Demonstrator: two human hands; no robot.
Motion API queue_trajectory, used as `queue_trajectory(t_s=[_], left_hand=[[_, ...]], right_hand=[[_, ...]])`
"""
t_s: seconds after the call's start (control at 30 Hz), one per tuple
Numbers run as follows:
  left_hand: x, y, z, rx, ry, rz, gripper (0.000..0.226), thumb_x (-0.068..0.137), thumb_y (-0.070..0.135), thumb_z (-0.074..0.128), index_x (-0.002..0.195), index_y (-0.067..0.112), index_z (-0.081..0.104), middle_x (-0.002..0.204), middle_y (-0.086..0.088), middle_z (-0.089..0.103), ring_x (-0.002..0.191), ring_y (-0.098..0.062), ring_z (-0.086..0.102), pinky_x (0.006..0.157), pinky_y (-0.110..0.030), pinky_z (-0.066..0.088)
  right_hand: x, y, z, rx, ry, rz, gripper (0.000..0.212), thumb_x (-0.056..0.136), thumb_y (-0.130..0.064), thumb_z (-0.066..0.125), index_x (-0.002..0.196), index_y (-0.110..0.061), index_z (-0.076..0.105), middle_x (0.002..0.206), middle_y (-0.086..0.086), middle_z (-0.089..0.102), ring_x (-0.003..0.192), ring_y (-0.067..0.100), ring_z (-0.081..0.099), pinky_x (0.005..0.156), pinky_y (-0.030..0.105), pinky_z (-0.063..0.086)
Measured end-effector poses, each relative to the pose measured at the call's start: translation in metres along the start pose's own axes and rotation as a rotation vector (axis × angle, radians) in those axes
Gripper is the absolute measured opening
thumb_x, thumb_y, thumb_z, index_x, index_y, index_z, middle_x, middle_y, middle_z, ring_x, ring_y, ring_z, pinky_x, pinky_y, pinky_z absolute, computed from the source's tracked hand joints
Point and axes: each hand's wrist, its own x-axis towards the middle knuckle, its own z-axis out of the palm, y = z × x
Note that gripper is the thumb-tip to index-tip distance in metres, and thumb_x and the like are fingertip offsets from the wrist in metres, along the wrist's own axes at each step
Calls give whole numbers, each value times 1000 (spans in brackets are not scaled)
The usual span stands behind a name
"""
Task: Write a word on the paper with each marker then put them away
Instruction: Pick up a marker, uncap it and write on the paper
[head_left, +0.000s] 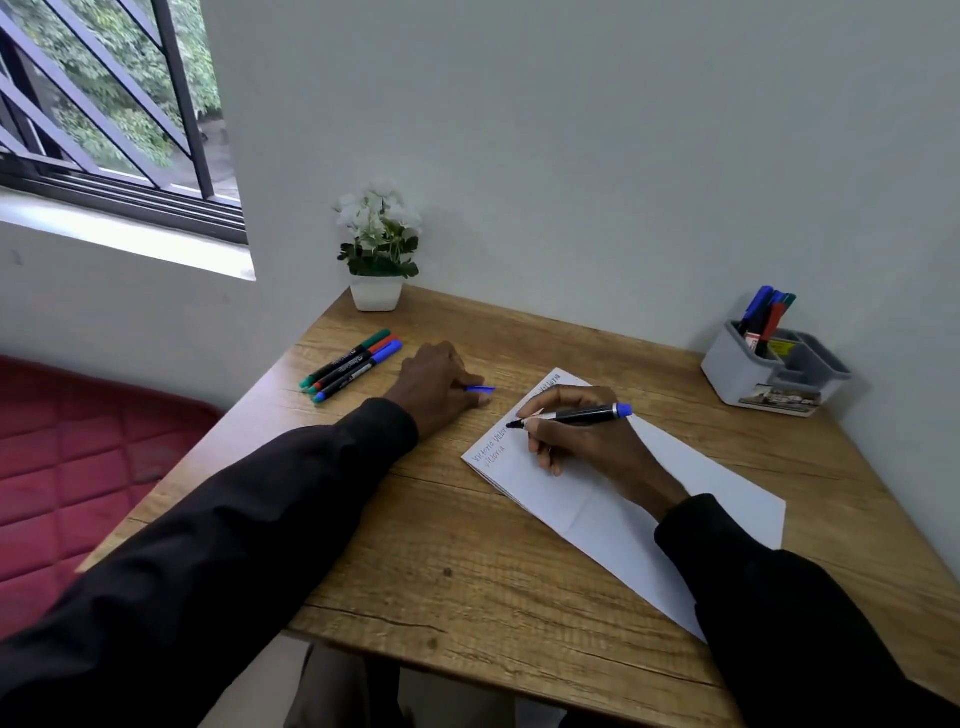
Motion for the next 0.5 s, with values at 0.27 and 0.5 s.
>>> queue_trajectory(t_s=[0.27, 0.5], left_hand=[[-8, -5, -6, -228, 38, 22, 31, 85, 32, 71, 116, 27, 69, 106, 5, 56, 95, -10, 52, 80, -27, 47], [-21, -2, -14, -384, -69, 103, 21, 74, 18, 81, 94, 23, 79, 93, 6, 68, 87, -7, 61, 70, -12, 47]], right_hand=[[-2, 15, 8, -13, 24, -30, 3, 97, 5, 66, 96, 6, 69, 69, 22, 69, 49, 31, 62, 46, 30, 51], [-2, 22, 10, -56, 57, -67, 3, 97, 5, 65, 97, 7, 67, 68, 24, 69, 49, 33, 63, 48, 34, 54]])
